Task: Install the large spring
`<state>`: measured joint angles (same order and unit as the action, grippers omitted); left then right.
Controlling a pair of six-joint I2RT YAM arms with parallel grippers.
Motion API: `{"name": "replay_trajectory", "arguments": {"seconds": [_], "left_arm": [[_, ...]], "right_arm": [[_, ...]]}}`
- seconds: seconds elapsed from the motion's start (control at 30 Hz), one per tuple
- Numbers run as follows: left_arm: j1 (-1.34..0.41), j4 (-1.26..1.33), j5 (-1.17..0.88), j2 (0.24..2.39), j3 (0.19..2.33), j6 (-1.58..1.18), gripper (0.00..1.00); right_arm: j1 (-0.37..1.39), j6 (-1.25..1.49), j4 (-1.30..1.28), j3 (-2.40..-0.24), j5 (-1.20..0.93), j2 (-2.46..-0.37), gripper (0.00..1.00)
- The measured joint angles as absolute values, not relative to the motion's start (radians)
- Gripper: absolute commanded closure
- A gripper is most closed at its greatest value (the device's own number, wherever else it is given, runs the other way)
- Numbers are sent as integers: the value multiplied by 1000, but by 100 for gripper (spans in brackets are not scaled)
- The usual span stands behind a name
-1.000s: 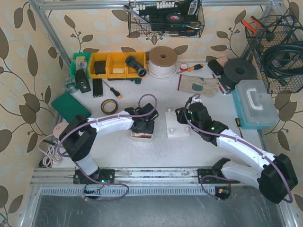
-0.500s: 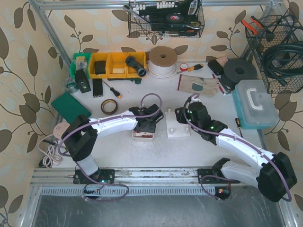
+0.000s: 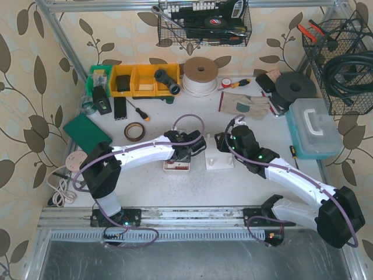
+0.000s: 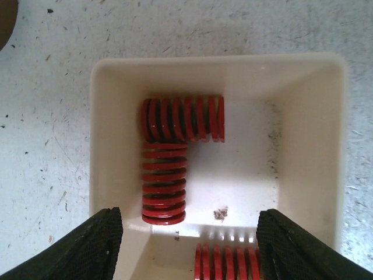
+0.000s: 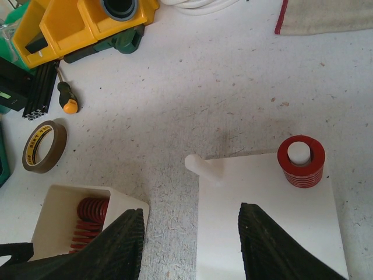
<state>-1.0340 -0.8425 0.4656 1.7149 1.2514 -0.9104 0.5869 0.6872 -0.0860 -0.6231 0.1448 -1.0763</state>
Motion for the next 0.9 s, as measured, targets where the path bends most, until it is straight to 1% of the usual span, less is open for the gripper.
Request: {"name": "replay_trajectory", "arguments": {"seconds": [0.4,0.9], "left_arm": [[-1034,-775,460,1813,1238,-946,32],[-1033,-708,446,1847,1202,-971,31]], "right_arm": [[587,683,-85,-623,144,-1076,53],[587,683,-85,-623,134,-1076,54]]}}
